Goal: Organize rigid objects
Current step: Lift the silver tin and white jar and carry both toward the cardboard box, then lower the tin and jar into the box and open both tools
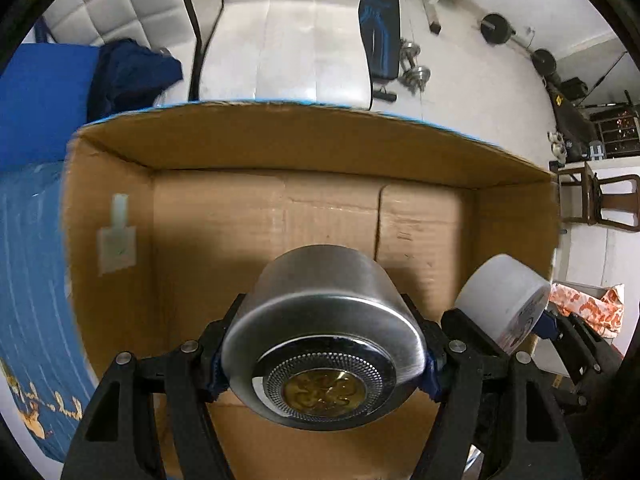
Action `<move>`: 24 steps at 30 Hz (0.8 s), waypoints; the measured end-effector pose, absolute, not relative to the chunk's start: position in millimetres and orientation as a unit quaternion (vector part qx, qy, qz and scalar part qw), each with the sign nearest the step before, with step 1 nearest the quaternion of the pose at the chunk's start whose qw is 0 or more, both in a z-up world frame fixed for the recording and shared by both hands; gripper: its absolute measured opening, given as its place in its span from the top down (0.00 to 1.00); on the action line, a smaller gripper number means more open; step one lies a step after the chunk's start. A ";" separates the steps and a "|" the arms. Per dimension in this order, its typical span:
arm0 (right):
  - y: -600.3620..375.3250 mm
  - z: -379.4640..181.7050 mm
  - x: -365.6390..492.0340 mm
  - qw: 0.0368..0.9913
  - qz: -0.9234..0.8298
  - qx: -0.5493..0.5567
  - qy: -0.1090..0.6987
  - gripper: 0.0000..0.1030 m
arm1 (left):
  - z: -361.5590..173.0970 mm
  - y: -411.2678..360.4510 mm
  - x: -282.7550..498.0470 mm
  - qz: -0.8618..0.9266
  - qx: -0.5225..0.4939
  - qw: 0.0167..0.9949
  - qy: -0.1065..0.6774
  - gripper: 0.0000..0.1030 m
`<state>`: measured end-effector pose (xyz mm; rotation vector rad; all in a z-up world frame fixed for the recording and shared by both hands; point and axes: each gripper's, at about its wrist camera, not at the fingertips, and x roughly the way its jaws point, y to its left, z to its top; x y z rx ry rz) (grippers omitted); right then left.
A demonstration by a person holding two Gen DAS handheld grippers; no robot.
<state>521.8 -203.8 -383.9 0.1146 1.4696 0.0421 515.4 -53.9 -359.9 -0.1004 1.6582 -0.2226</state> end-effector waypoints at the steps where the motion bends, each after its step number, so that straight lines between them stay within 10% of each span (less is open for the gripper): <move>1: -202.7 -391.2 529.3 0.737 0.018 0.047 0.674 0.32 | -364.1 -55.3 518.8 -0.099 -0.044 0.665 0.739 0.33; 24: -188.7 -485.7 599.5 0.673 0.011 -0.011 0.740 0.30 | -415.8 -64.6 540.4 -0.095 -0.059 0.618 0.778 0.28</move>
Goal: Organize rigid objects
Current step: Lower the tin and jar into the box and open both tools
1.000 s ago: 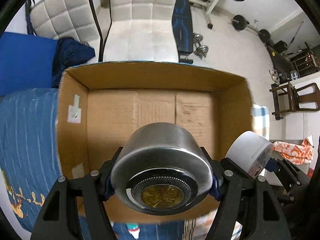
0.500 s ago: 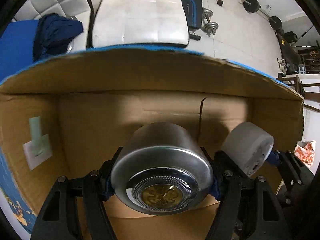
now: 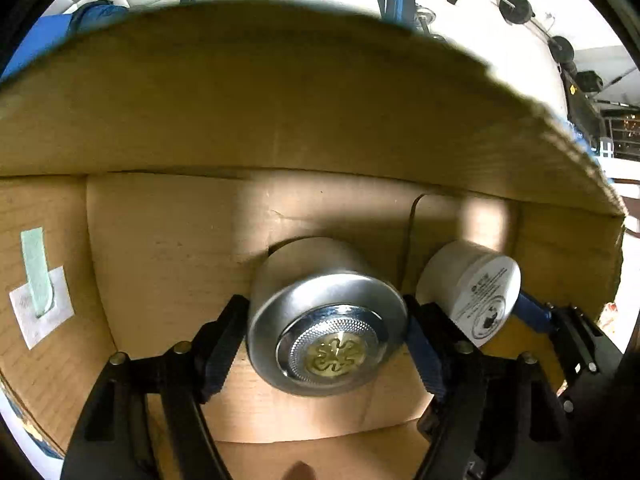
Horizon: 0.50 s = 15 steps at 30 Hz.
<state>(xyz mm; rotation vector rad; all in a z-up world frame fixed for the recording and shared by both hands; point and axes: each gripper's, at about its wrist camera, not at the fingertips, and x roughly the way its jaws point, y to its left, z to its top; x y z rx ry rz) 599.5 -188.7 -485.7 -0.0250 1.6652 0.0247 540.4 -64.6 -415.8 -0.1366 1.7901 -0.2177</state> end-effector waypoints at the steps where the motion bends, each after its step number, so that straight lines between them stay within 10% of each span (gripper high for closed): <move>1: -189.6 -484.6 600.4 0.673 0.012 -0.007 0.739 0.30 | -409.8 -64.4 540.3 -0.095 -0.055 0.624 0.774 0.28; 15: -180.3 -441.1 555.4 0.702 0.014 -0.010 0.712 0.00 | -327.2 -20.7 480.6 -0.052 -0.019 0.718 0.693 0.01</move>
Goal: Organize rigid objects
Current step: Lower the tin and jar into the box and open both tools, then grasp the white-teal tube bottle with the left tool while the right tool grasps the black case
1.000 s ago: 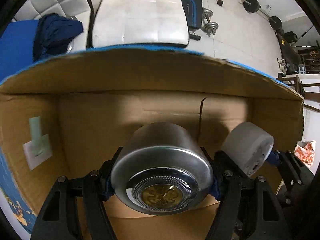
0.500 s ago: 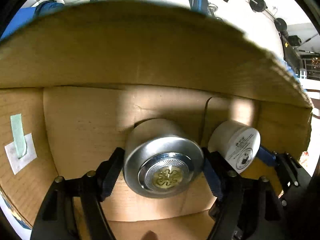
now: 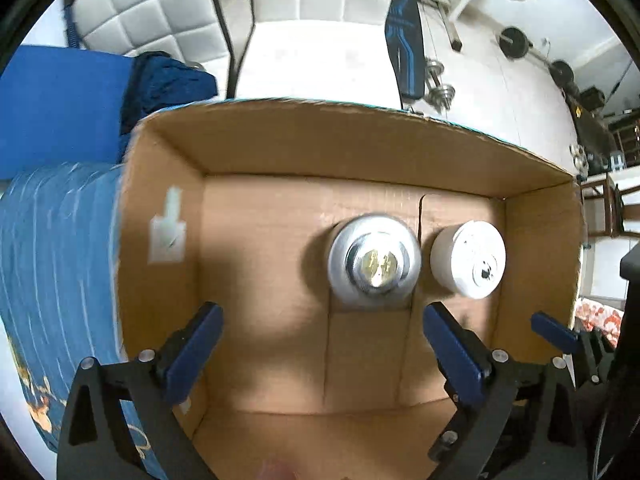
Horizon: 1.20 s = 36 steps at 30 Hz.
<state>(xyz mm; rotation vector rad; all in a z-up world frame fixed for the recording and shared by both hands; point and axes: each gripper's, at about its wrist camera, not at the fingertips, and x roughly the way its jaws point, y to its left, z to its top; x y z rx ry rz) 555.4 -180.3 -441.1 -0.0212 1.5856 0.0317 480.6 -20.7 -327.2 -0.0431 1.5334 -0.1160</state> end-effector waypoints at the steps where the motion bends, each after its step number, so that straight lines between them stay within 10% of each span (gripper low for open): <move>1: -179.6 -437.4 547.2 0.705 0.014 -0.007 0.709 0.00 | -322.0 -17.0 472.3 -0.051 -0.023 0.724 0.688 0.01; 26: -190.4 -288.6 361.2 0.810 0.003 0.016 0.587 0.00 | -197.9 -7.3 301.7 -0.034 0.010 0.838 0.545 0.01; 36: -201.0 -298.1 311.8 0.800 0.008 0.026 0.599 0.00 | -244.1 12.2 244.8 -0.004 -0.007 0.801 0.598 0.01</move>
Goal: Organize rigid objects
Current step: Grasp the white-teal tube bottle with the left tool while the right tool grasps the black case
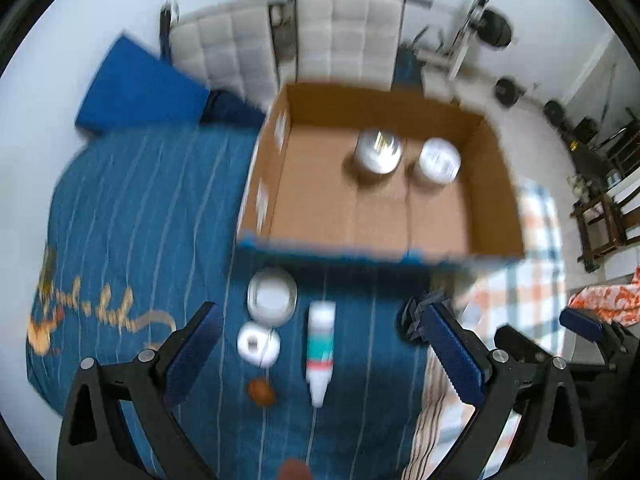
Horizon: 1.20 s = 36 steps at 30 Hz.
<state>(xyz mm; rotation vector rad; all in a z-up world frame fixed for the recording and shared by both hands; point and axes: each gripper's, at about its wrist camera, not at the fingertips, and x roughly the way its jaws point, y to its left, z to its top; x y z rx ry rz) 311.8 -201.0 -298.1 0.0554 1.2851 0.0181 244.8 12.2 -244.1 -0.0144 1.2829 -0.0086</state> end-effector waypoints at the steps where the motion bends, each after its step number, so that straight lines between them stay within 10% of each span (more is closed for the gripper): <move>1: -201.0 -309.0 308.9 0.792 0.010 0.026 0.610 0.00 | -259.2 12.2 239.5 0.001 -0.006 0.790 0.613 0.01; 18: -197.5 -483.2 320.2 0.695 0.011 0.100 0.712 0.05 | -428.1 -3.6 236.0 0.019 0.032 0.687 0.725 0.23; 26: -186.0 -500.1 333.2 0.704 -0.024 0.105 0.702 0.21 | -441.2 -13.0 237.4 0.015 0.049 0.681 0.730 0.71; 36: -197.8 -507.9 275.5 0.665 -0.009 0.084 0.742 0.22 | -433.8 -30.2 186.2 -0.008 0.037 0.666 0.745 0.71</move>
